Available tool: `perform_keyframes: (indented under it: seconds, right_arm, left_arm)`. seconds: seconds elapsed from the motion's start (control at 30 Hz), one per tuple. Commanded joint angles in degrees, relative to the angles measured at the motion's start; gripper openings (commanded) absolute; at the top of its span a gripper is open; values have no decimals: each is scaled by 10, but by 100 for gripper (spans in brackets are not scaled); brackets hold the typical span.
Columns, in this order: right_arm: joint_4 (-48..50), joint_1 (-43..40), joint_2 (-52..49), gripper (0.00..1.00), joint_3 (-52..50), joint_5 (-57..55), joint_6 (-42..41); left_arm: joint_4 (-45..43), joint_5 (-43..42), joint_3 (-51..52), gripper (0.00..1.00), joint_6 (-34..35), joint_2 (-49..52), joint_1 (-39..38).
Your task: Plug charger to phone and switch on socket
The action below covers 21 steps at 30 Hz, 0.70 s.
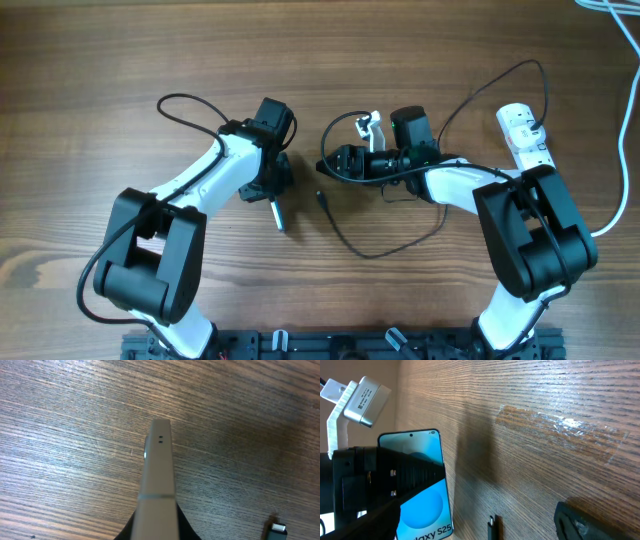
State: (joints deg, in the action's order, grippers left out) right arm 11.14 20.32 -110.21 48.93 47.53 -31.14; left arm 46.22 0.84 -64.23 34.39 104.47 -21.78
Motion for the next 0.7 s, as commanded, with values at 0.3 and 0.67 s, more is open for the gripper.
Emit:
perform_keyframes:
  seconds: [0.3,0.67]
  right_arm:
    - [-20,-1,-18,100,-14,-77,11]
    - [-20,-1,-18,100,-14,-77,11]
  left_arm:
    - [-73,18,61,15,21,3,-6]
    - [-75,18,61,27,21,3,-5]
